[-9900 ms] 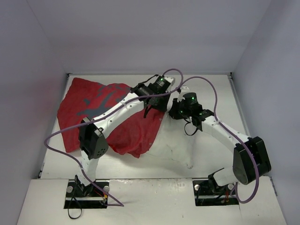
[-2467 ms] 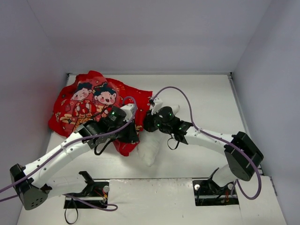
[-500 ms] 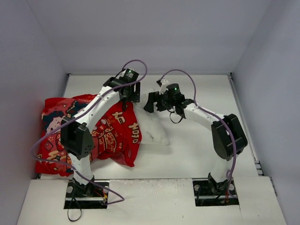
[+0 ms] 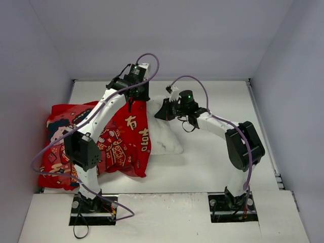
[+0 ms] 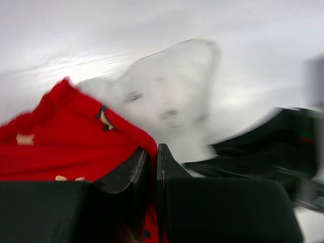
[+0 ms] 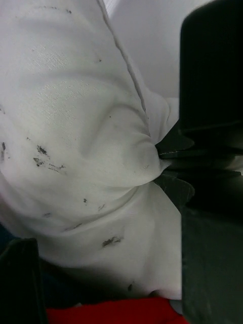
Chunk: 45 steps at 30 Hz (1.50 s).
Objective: Put the pillow into the pillowcase
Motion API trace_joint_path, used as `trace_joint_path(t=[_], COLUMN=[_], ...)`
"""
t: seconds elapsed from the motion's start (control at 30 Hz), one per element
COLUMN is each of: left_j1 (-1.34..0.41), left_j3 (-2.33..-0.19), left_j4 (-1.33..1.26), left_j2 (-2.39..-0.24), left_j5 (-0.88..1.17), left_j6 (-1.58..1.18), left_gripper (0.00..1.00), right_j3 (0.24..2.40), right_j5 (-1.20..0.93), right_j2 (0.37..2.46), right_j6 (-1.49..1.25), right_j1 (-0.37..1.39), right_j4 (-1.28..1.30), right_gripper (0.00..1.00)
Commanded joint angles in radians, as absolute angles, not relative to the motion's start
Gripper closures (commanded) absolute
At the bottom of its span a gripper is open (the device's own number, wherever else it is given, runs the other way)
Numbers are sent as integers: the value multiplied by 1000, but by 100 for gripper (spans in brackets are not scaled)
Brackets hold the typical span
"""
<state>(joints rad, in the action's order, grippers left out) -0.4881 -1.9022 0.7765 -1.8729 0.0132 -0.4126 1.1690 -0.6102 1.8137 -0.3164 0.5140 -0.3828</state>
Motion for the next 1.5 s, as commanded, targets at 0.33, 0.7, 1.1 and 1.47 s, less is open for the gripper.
trace_joint_path(t=[0.33, 0.7, 1.1, 1.47], left_j1=[-664, -667, -614, -615], left_j3=[-1890, -1975, -1726, -1445], left_j4=[184, 348, 578, 709], left_j2=[-1697, -1775, -1456, -1232], left_j5=[561, 565, 240, 104], left_j6=[-658, -644, -497, -408], left_gripper=[100, 98, 34, 33], right_j3=[1026, 1026, 894, 810], right_j5=[-773, -649, -483, -449], right_j2=[1844, 1833, 1646, 1456], right_j6=[-796, -804, -552, -393], right_j1=[609, 720, 640, 534], right_j4=[-1043, -1000, -674, -416], right_gripper=[100, 100, 29, 24])
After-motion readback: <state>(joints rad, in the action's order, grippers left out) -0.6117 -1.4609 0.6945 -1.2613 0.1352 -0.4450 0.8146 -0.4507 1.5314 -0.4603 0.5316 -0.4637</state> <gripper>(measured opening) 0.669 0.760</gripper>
